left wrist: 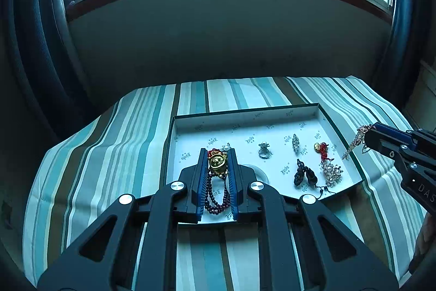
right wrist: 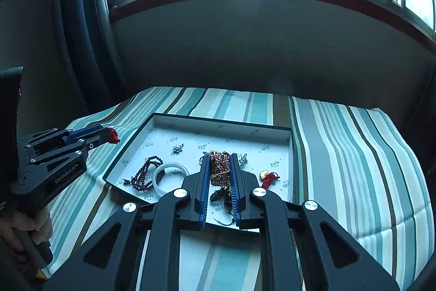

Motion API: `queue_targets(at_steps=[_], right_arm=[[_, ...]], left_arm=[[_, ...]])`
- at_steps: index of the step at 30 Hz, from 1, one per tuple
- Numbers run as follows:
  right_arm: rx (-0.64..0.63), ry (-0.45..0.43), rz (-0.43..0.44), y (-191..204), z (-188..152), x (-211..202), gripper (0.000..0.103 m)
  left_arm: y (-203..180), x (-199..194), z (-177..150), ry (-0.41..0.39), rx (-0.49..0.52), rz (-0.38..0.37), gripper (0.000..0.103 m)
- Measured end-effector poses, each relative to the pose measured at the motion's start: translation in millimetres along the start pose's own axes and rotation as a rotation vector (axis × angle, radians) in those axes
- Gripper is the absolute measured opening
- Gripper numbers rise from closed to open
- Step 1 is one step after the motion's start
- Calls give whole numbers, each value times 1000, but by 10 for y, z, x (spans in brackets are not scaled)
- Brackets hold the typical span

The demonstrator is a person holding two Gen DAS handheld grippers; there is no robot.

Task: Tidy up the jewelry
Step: 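Carry the charm and chain into the tray and open both tools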

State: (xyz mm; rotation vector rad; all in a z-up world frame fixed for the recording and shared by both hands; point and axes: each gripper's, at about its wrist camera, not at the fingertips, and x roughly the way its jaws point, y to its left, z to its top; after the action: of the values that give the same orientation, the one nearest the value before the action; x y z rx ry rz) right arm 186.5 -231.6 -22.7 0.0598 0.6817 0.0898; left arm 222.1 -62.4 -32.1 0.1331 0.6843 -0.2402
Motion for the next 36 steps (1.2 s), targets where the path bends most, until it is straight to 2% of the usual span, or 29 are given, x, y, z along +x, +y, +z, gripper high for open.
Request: queue_targets(at_steps=[7, 12, 16, 25, 36], right_arm=[[17, -44, -35, -168, 287, 274, 15], [41, -35, -61, -328, 386, 590, 15], [44, -1, -79, -422, 372, 880, 15], [52, 120, -109, -602, 259, 1514, 15], [48, 191, -122, -635, 180, 1749, 15]], left_arm=[[3, 278, 341, -46, -9, 12, 14], [-4, 622, 472, -35, -19, 25, 14], [-3, 950, 476, -1, -17, 39, 14], [44, 1631, 359, 128, -7, 77, 14], [167, 1842, 260, 201, -25, 93, 14]])
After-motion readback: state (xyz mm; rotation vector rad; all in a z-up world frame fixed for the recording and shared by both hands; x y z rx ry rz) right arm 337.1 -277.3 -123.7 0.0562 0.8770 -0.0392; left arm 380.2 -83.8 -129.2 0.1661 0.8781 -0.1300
